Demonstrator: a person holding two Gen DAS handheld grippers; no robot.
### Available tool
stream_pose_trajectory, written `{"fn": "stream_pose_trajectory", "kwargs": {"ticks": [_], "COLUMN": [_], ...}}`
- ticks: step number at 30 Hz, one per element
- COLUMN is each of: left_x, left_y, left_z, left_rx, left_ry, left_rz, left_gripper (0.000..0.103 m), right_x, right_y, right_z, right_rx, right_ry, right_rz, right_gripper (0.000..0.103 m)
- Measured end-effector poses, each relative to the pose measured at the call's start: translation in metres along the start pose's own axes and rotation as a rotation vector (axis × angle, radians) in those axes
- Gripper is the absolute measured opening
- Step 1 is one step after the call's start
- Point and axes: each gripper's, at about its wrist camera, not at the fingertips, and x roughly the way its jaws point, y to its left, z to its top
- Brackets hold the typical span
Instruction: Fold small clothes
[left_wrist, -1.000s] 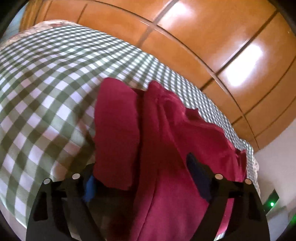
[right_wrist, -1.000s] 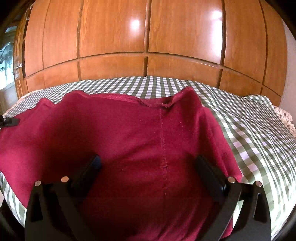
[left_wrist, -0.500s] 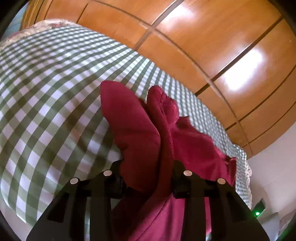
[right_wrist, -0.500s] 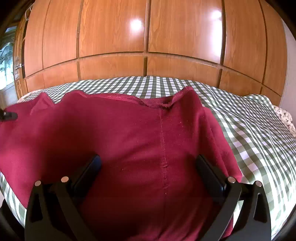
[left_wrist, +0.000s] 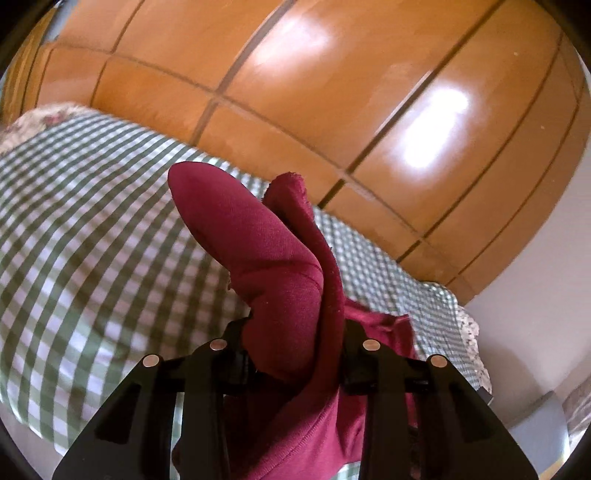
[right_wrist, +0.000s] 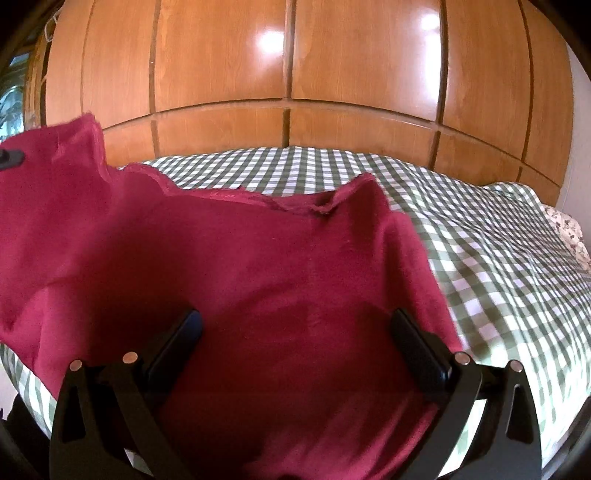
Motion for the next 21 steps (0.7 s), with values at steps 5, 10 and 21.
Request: {"fn": "stream_pose_trajectory", "kwargs": {"ticks": [5,10,21], "left_x": [0.001,0.008,0.040], "left_y": [-0.032,-0.062,-0.119], "left_z": [0.002,0.002,-0.016], "left_rx": [0.040,0.088,0.240], "left_ry": [-0.005,0.011,0.091], "left_rz": [-0.054,-0.091,-0.063], "left_gripper": [0.031,0.031,0.031], "right_x": [-0.015,-0.013,-0.001], "right_y": [-0.018,-0.055,-0.074], "right_z": [0.004,0.007,-0.010], "right_rx": [0.025,0.145,0.254], "right_ry": [-0.014,0.063,0.138], "right_rz": [-0.062,-0.145,-0.069], "right_gripper": [0.101,0.101,0.101]}}
